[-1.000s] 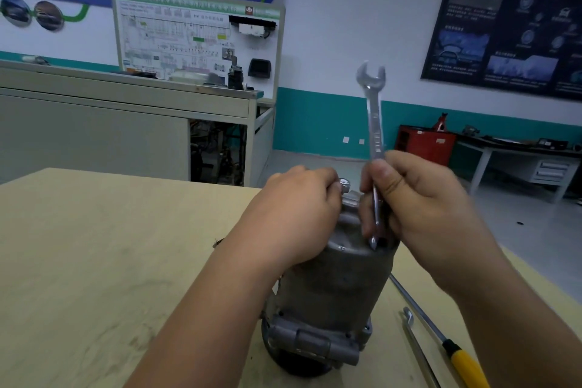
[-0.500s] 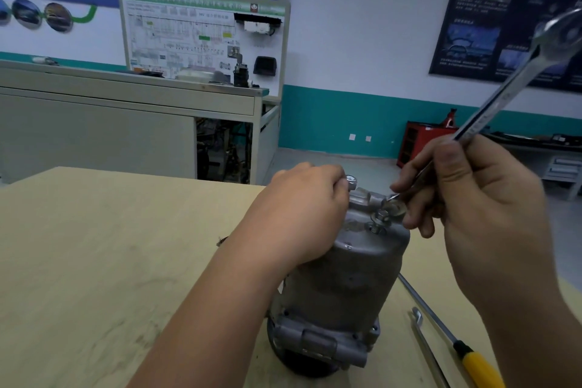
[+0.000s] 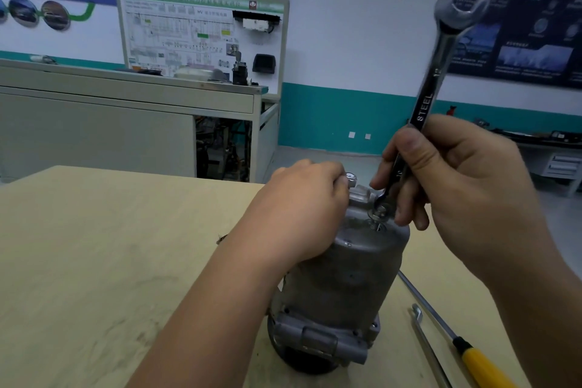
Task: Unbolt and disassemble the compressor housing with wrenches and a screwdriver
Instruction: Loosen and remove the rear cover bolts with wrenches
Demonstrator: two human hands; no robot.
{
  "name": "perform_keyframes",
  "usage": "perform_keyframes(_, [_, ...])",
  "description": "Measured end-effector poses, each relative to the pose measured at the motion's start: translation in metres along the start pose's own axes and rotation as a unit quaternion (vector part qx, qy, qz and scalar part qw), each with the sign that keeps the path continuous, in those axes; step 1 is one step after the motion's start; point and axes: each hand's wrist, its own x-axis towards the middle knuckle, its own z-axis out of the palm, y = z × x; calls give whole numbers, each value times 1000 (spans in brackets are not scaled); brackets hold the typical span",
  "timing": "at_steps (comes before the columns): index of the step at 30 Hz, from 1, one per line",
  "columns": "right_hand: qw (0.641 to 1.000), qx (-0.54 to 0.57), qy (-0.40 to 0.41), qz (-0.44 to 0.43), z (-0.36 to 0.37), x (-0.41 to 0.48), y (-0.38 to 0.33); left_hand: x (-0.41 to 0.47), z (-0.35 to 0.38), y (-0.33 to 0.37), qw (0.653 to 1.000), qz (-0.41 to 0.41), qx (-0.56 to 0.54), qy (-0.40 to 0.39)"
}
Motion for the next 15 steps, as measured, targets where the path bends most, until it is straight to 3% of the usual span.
perform_keyframes(6, [996, -76, -28, -21, 3, 3, -2, 0, -1, 1, 1000, 7, 3, -6])
perform_keyframes(15, [995, -66, -69, 17, -1, 12, -2, 0, -2, 2, 1000, 10, 1, -10])
